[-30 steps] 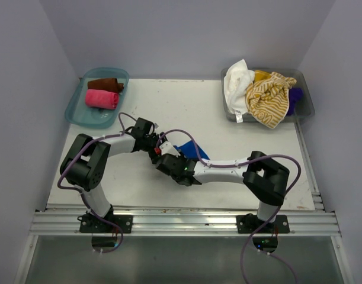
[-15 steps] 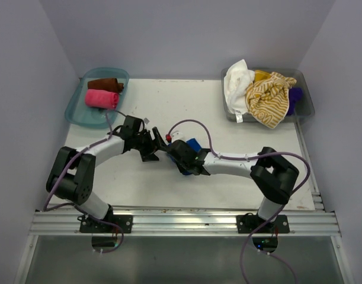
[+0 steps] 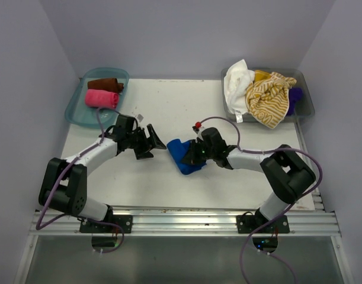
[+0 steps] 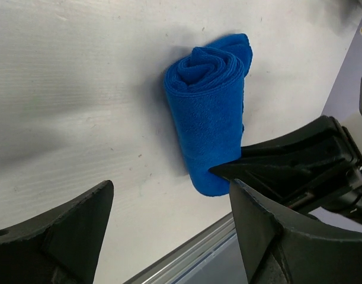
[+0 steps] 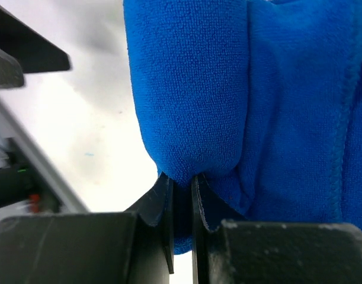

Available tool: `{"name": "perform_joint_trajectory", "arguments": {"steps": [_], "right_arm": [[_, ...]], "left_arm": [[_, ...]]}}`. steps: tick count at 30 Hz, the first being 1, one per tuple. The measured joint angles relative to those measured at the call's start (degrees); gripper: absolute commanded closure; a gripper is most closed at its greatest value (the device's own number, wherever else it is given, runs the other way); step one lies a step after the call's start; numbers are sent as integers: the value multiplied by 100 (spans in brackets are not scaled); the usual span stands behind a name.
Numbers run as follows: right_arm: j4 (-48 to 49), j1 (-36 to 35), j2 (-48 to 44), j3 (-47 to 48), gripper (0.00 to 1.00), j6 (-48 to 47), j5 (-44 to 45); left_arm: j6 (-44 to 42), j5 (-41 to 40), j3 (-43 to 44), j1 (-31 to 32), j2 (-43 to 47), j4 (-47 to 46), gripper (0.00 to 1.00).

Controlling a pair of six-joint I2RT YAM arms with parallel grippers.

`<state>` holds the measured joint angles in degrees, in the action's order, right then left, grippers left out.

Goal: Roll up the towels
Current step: Roll the towel

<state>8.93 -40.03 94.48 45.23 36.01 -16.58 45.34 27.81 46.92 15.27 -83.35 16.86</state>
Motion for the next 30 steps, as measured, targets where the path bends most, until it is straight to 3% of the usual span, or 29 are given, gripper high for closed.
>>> {"name": "perform_joint_trajectory", "arguments": {"steps": [12, 16, 19, 21, 22, 23, 24, 25, 26, 30], "right_arm": [[2509, 621, 750, -876, 100, 1735, -2146], [2986, 645, 1023, -905, 100, 2004, -2485], [3069, 649, 1104, -901, 100, 2057, -2551], [2903, 654, 1082, -861, 88, 1996, -2524], [2743, 651, 1045, -817, 74, 1928, -2500], [2465, 649, 973, -750, 67, 1814, -2444], [2092, 629, 837, -669, 59, 1657, -2312], [1703, 616, 654, -586, 42, 1482, -2166], [1261, 586, 461, -487, 35, 1318, -1954], [-546, 341, -415, -2, 23, 472, -782]], "left_arm": [[101, 256, -79, 555, -728, -557, 19], [219, 323, -90, 555, -944, -831, 24], [319, 376, -87, 557, -1110, -1021, 35], [396, 420, -76, 579, -1239, -1095, 47], [433, 455, -70, 592, -1294, -1143, 51], [468, 476, -57, 603, -1322, -1167, 57], [498, 483, -39, 616, -1335, -1174, 58], [509, 490, -17, 623, -1338, -1178, 59], [507, 487, 4, 627, -1338, -1169, 60], [509, 474, 37, 629, -1338, -1134, 61]]}}
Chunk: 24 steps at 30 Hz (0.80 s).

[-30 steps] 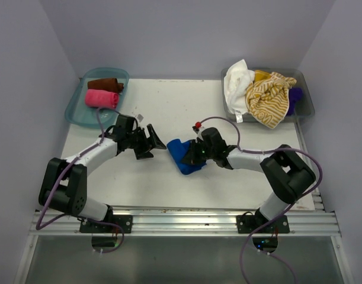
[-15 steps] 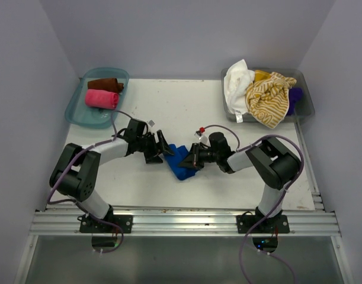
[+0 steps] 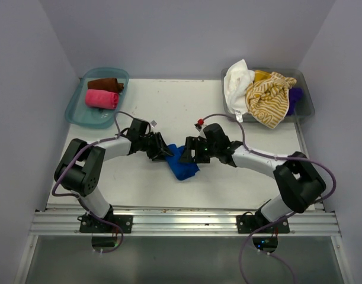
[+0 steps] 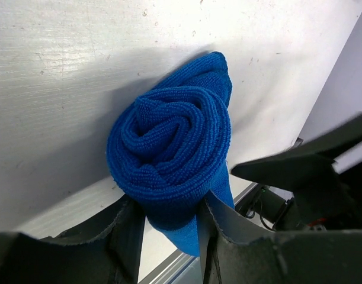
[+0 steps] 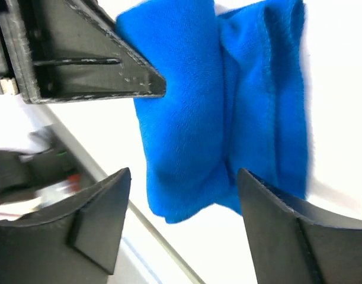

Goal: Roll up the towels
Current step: Roll the towel

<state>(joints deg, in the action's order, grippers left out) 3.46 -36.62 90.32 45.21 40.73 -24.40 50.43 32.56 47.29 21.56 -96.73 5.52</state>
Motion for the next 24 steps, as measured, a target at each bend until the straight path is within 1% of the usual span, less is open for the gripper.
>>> {"name": "perform_joint_trajectory", "arguments": {"steps": [3, 6, 7, 9, 11, 14, 18, 24], "right_arm": [[-997, -428, -455, 407, 22, -461, 929], [-1821, -1174, -599, 955, 26, -894, 2094], [-2072, -1453, -562, 1167, 27, -1014, 2535], [-2474, -1963, -391, 1606, 28, -1222, 3281], [-2837, -2494, -72, 2094, 28, -1434, 4044], [-3106, -3147, 507, 2614, 29, -1749, 4986], [-3285, -3598, 1106, 2785, 30, -2096, 5661], [-3316, -3611, 1659, 2791, 30, -2404, 6301]], "left_arm": [[2, -17, 11, 0, 0, 37, 61], [4, -39, 17, 0, 0, 92, 61], [7, -44, 20, 0, 0, 103, 61], [11, -50, 35, 0, 0, 146, 60], [11, -70, 70, 0, -2, 201, 60], [11, -90, 131, 4, -13, 286, 60], [11, -105, 177, 22, -39, 343, 60], [13, -107, 188, 22, -46, 358, 59]]}}
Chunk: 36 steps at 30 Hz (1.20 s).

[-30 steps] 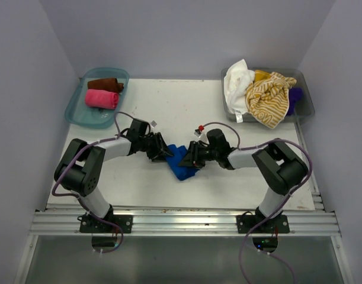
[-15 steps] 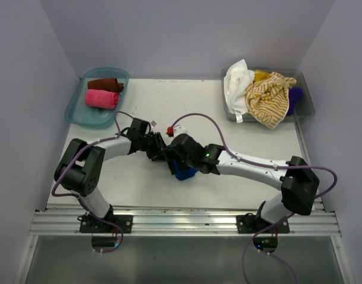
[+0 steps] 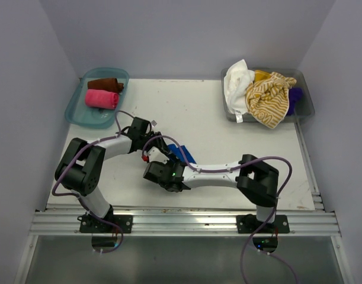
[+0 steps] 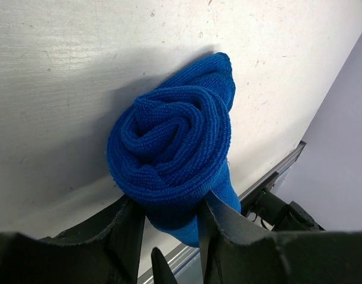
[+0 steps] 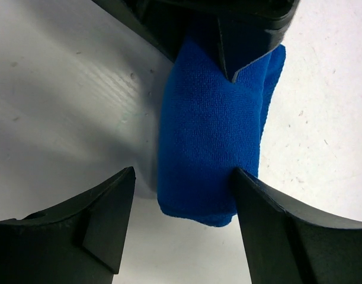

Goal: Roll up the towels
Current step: Roll the towel

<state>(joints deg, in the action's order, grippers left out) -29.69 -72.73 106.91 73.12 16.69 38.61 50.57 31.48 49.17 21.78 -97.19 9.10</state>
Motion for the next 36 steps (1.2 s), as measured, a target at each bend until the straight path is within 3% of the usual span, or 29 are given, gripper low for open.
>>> {"name": "perform_joint_trajectory", "arguments": {"steps": [5, 9, 15, 19, 27, 36], "right_arm": [[61, -2, 339, 0, 34, -33, 444], [83, 13, 446, -7, 59, 0, 678], [289, 155, 396, -149, 83, 129, 590], [638, 496, -50, -514, 99, 236, -68], [1519, 1869, -944, -1290, 100, 695, -2253], [2612, 2990, -1172, -1967, 100, 1537, -4511]], "left_arm": [[9, -4, 2, 0, 0, -2, 59], [50, -17, 2, 0, 0, 2, 56], [87, -66, 2, 0, 11, 37, 43], [85, -90, 4, 0, 68, 109, 34], [83, -127, 70, 0, 446, 299, 12], [85, -111, 90, -2, 560, 278, 12]]}}
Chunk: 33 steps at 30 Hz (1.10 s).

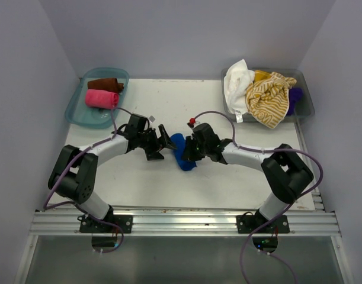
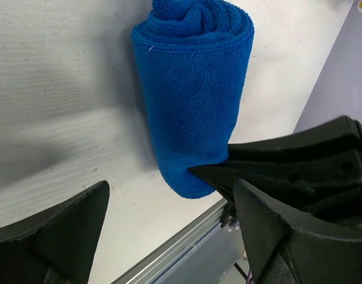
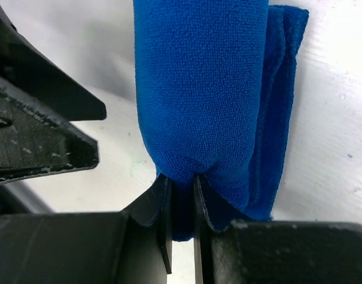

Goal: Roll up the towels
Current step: Roll the towel

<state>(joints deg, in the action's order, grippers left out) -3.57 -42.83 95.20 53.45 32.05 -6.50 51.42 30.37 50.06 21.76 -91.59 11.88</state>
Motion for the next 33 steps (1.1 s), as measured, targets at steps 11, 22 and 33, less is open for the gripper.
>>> {"name": "perform_joint_trajectory", "arguments": {"steps": [11, 22, 33], "right_arm": [[2870, 828, 505, -1182, 100, 1768, -2404], [3198, 839, 789, -1182, 87, 2061, -3034], [-704, -382, -505, 284, 39, 319, -289]], "left_arm": [[28, 358, -48, 2, -339, -402, 18], [199, 452, -48, 2, -654, -562, 44], [455, 503, -70, 2, -758, -708, 49]]}}
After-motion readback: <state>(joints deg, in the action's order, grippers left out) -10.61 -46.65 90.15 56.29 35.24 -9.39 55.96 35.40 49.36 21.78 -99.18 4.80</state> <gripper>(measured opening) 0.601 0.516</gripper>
